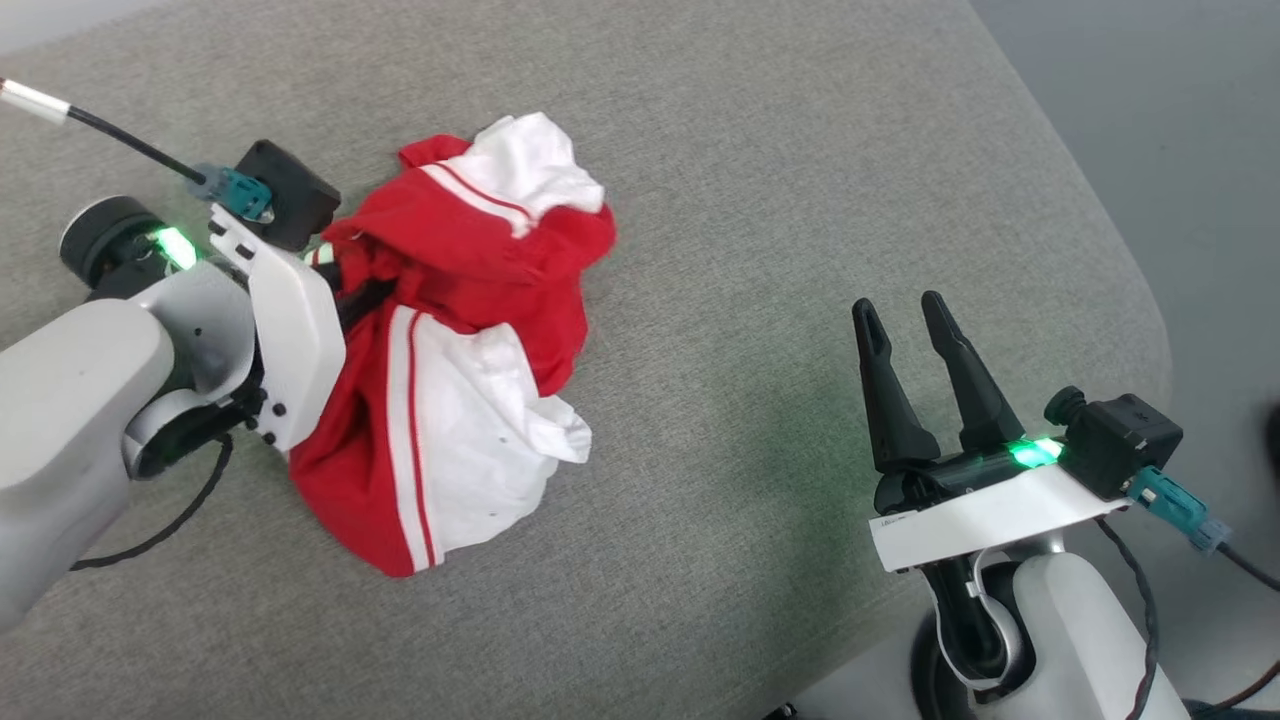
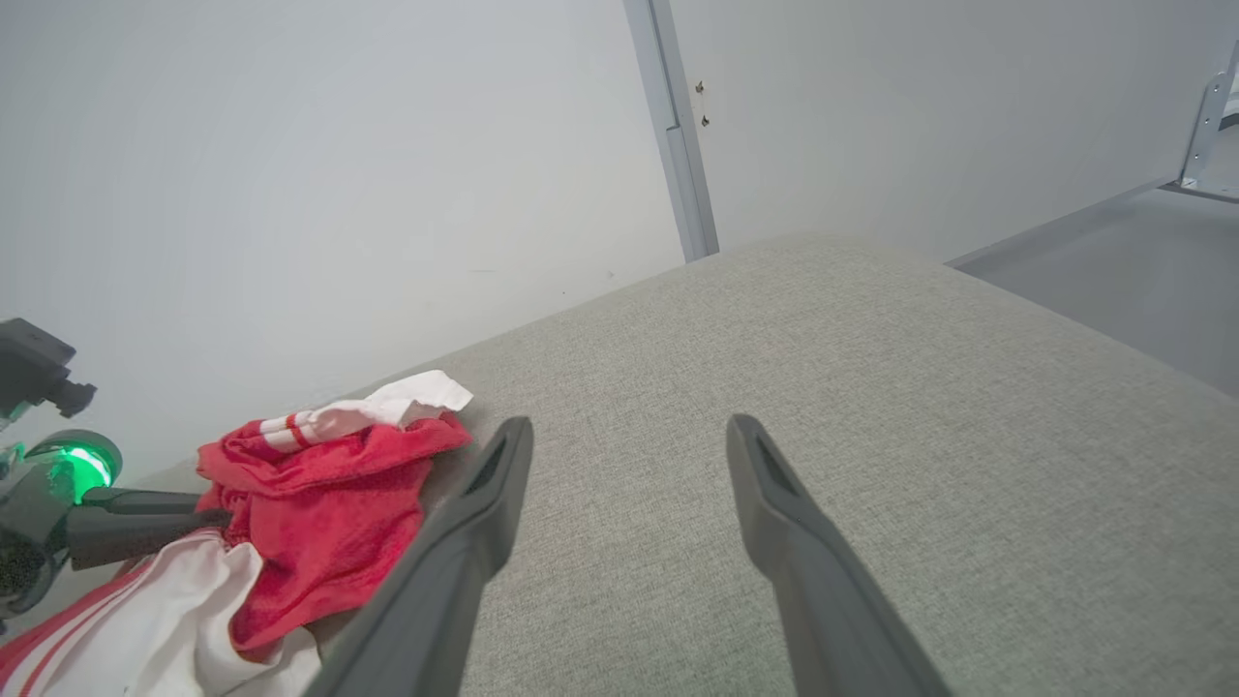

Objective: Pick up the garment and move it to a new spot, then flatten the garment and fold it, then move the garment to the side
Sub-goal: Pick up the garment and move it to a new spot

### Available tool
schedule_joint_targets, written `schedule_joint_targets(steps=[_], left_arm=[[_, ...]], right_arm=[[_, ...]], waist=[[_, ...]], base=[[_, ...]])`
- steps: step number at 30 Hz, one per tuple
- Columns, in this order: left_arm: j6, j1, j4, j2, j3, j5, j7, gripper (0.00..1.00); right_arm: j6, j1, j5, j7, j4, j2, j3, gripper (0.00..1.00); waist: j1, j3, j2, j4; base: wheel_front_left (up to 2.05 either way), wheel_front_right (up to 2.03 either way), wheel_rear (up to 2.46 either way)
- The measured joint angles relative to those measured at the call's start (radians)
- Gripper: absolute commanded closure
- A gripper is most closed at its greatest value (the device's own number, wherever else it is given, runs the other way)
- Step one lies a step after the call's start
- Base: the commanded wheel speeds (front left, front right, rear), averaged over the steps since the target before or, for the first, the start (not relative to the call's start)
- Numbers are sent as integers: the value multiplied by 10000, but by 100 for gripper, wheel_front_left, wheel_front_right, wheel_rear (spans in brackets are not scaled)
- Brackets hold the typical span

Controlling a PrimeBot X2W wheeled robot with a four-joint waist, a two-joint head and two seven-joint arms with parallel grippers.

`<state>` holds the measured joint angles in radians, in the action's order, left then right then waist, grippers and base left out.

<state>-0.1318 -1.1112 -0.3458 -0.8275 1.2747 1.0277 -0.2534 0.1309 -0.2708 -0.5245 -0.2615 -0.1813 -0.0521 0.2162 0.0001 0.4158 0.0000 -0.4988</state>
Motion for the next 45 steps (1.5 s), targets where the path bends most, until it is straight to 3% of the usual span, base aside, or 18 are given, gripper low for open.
schedule_joint_targets(steps=[10,11,13,24,30,34,38,45], left_arm=[[0,172,61,-15,-169,-570,-794,100],[-2,119,-12,12,-142,-566,-642,77],[-4,44,-228,157,-77,-477,-270,0],[-2,47,-341,796,40,535,2144,0],[0,1020,-1099,1133,-244,1618,4406,0],[0,2244,-2031,1691,-890,2125,5106,0],[0,3632,-2504,2291,-2750,1812,5135,0],[0,6338,-2556,3185,-6209,-314,5147,0]], right_arm=[[0,-29,-130,0,121,4,75,0],[0,-40,-119,0,127,4,44,0],[0,-49,-15,0,107,4,-38,0],[0,-56,913,0,-163,10,-581,0],[0,-50,1718,0,-385,13,-1020,0],[0,71,2178,0,-554,17,-1546,0],[0,389,2648,0,-614,17,-2161,0],[0,978,2901,0,-754,-153,-2880,0]], waist=[[-1,194,0,-151],[-1,197,0,-106],[0,172,0,23],[-1,-439,0,1247],[0,-956,0,2237],[0,-1359,0,2908],[0,-1802,0,3598],[0,-2667,0,4616]], base=[[0,0,0],[0,0,0],[0,0,0],[0,0,0],[0,0,0],[0,0,0],[0,0,0],[0,0,0]])
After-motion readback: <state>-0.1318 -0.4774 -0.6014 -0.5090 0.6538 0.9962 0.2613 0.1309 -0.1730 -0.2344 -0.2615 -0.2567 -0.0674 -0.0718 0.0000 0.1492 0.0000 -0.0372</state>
